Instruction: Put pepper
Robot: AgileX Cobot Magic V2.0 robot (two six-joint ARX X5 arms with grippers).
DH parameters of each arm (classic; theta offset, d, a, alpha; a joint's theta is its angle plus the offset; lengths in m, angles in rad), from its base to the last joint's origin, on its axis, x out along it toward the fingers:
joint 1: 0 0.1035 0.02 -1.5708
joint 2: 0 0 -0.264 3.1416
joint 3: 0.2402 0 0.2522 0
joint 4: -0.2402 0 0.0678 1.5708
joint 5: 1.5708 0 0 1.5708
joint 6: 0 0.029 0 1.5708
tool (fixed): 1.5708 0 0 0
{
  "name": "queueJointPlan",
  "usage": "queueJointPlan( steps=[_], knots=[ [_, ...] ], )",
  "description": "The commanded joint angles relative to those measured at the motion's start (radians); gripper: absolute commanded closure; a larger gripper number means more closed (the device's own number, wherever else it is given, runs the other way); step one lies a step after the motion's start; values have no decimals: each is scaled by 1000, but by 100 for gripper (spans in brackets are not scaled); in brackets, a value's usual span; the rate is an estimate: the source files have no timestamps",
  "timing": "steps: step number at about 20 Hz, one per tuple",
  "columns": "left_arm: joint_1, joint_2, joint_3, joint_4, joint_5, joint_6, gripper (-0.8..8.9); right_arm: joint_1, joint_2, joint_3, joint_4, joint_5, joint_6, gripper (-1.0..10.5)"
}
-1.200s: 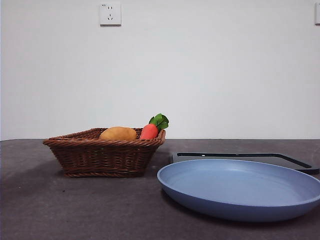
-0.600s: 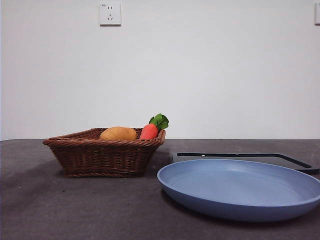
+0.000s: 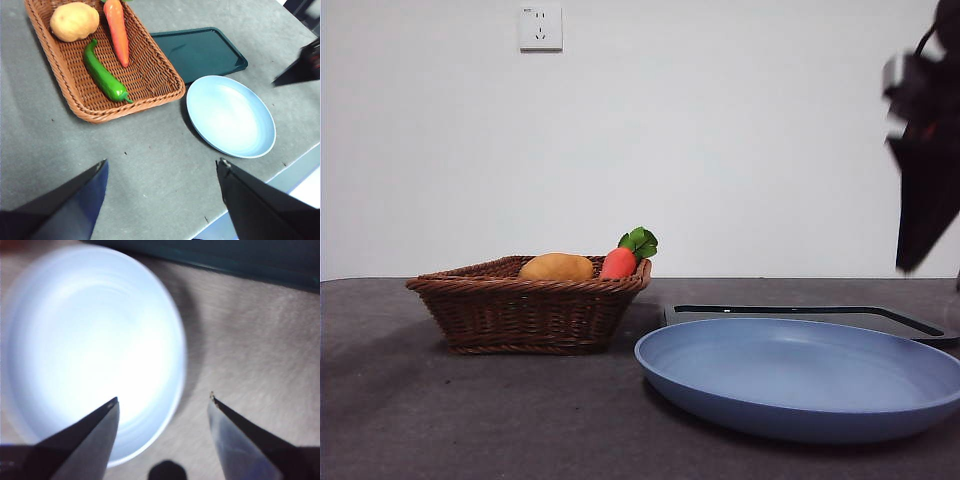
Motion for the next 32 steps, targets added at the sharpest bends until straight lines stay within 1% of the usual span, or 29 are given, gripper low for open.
queueJointPlan(
  steps=[1,3,7,10,15,21,22,23,27,30,32],
  knots=[
    [-2,2,14,11,4,4,435,26,77,16,45,11,3,636],
    [-2,2,14,14,4,-9,435,42,127,16,85,16,3,636],
    [-2,2,14,14,2,-8,435,60,187,16,133,84,3,636],
    [-2,2,14,14,2,-8,435,60,212,16,145,87,3,655],
    [-2,4,14,24,1,-8,435,60,241,16,150,82,3,736],
    [-2,5,14,32,1,-9,435,60,261,16,146,80,4,895],
    [-2,5,14,32,1,-10,435,60,261,16,143,67,3,943],
    [-2,5,14,33,1,-14,435,59,261,16,142,53,8,941],
    [-5,58,18,46,-3,-43,437,58,235,16,126,30,34,941],
    [-26,147,61,76,-8,-43,438,58,150,17,86,30,42,941],
    [-55,224,108,118,-58,-63,438,55,60,17,57,31,48,941]
  ],
)
